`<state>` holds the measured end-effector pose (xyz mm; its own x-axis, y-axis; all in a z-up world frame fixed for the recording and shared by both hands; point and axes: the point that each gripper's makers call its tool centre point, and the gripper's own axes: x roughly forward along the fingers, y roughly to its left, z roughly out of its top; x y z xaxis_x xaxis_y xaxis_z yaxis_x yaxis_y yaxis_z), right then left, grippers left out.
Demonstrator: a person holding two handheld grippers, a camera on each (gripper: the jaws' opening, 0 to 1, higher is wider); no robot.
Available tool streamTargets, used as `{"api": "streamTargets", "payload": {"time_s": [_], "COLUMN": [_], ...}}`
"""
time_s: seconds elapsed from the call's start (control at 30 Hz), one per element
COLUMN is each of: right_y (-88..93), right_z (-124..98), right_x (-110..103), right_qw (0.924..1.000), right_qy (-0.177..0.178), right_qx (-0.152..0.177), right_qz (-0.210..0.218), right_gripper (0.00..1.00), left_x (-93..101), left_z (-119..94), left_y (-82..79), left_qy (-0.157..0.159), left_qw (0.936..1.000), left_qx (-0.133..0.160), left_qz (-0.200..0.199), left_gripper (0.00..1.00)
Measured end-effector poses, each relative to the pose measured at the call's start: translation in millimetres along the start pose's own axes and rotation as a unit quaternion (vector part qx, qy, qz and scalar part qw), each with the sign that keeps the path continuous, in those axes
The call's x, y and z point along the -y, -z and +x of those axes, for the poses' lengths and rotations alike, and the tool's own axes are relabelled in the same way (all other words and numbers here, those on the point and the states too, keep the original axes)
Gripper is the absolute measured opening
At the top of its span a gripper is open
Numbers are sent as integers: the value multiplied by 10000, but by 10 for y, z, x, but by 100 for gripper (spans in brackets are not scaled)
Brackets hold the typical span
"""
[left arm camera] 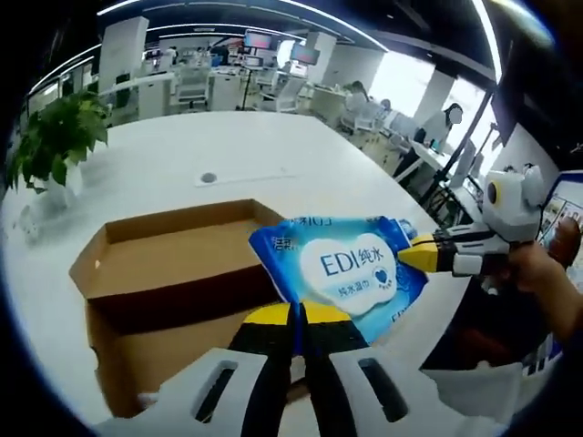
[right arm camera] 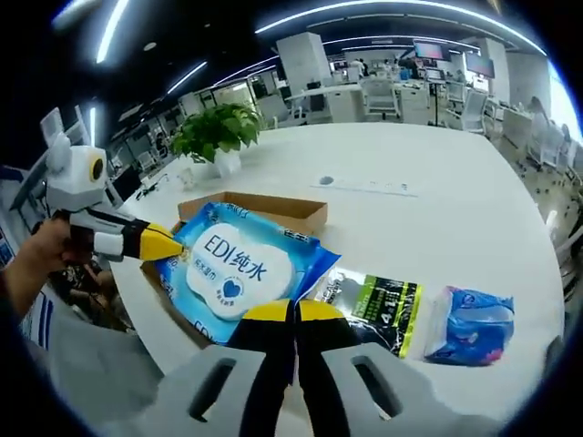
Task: Operate the shoe box by opening the lid, removing the specified soft item, and placing it in the target area until the item is outside and the box remains undamaged.
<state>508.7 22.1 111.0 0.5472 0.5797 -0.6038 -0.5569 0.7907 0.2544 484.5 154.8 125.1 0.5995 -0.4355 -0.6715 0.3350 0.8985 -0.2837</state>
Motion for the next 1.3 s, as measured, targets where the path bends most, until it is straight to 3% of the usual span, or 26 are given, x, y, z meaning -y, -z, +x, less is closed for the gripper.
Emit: {"api": "streamTargets", "payload": {"time_s": [0.77, 1.07, 1.3], "right_y": [232, 295, 379], "right_z": [-250, -175, 9], "right_x": [682, 866, 1013], "right_qw": [9992, 9987, 9979], "right_qy": [256, 305, 271], "right_qx": [-303, -414, -577], "right_qz": [26, 21, -144], "right_gripper": [0, 0, 0], "left_x": [580, 572, 497], "left_z": [506, 749, 1006], "left_y": [33, 61, 142], "left_qy": [237, 237, 147], "left_qw": [9996, 9993, 9987], "left_qx": [-53, -184, -487], "left_qz": [-175, -209, 2], "left_gripper": [0, 0, 0]}}
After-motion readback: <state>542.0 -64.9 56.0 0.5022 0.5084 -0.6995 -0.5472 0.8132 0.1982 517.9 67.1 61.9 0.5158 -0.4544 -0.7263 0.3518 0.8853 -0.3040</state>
